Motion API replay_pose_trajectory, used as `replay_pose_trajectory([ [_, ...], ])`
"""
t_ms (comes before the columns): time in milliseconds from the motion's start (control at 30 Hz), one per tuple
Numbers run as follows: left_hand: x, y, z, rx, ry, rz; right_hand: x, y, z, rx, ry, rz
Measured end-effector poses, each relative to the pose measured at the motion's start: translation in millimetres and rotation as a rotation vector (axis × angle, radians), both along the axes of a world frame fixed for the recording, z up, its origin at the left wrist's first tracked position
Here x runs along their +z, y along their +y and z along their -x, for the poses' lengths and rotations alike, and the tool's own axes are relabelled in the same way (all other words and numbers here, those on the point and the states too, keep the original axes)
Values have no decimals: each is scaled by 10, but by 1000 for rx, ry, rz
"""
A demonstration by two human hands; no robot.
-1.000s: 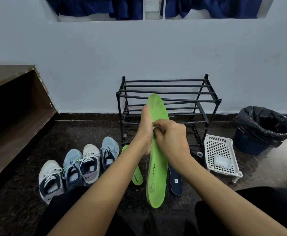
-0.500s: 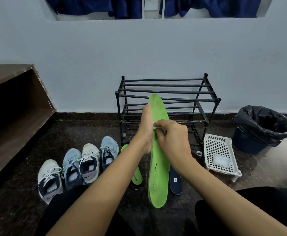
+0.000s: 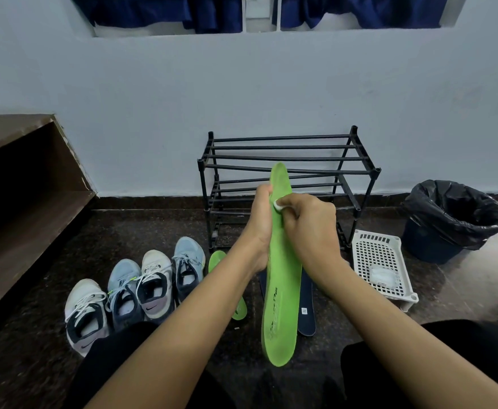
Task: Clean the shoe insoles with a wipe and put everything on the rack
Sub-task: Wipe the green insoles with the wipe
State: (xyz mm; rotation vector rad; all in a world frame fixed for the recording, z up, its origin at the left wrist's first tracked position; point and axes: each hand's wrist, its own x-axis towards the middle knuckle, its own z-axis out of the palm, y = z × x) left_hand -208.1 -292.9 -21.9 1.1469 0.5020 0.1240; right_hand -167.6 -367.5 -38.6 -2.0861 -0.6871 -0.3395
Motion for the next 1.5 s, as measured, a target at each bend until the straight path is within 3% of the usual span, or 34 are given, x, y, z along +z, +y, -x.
replay_pose_trajectory([
  [367, 49, 157, 23, 151, -29, 104, -122, 43, 246, 89, -64, 113],
  [733, 32, 0, 17, 3, -40, 68, 4, -1, -8, -18, -121, 118],
  [1100, 69, 152, 43, 86, -22, 74, -108, 85, 198, 88, -111, 118],
  [1500, 3, 51, 53, -31, -3, -9, 25, 13, -4, -29, -74, 89],
])
